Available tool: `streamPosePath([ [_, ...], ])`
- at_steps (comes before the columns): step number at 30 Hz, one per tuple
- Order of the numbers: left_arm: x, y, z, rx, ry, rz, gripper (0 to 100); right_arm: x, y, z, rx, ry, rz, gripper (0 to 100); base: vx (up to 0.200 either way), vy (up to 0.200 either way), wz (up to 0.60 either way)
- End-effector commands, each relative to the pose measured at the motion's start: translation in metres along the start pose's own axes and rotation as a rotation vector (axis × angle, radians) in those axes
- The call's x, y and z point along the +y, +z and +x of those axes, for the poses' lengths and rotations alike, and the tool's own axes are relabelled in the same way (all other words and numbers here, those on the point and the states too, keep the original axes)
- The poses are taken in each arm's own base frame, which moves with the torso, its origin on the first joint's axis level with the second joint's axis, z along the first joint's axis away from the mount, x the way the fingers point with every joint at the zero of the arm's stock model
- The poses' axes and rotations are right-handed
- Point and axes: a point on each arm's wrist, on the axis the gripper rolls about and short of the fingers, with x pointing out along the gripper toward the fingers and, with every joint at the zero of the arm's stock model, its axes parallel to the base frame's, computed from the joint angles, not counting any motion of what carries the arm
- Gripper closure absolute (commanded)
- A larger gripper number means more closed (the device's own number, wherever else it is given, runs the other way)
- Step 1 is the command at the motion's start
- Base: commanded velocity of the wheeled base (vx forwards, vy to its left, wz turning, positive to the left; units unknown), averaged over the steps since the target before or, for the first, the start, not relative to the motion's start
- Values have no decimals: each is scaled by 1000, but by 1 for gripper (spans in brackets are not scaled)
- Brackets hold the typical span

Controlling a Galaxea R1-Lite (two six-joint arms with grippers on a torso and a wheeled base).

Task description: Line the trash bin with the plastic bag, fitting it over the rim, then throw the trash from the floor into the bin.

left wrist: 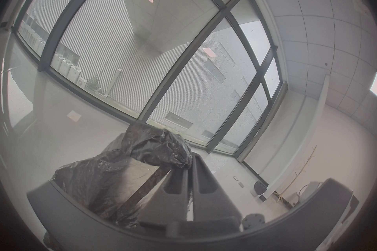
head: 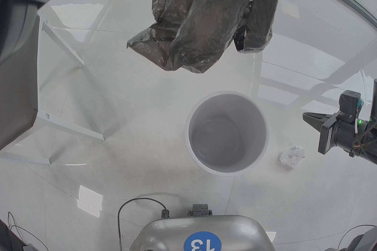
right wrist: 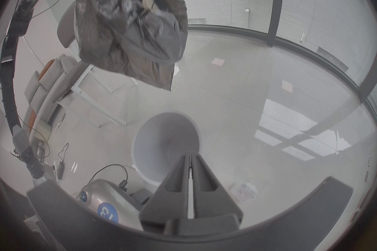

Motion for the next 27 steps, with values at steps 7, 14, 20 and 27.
streamPosePath([
  [7, -32, -2, 3, 22, -57, -41, 100, -5, -27, -2, 88, -24, 33, 100, 0, 0, 0],
  [14, -39, -22, 10, 100, -55, -58, 100, -7, -29, -3, 96, -34, 36, 100, 0, 0, 0],
  [20, -42, -46, 17, 169, -54, -95, 100, -11, -25, -2, 81, -52, 43, 100, 0, 0, 0],
  [27, -42, -77, 25, 247, -35, -183, 100, -14, -26, -9, 68, -71, 49, 100, 0, 0, 0],
])
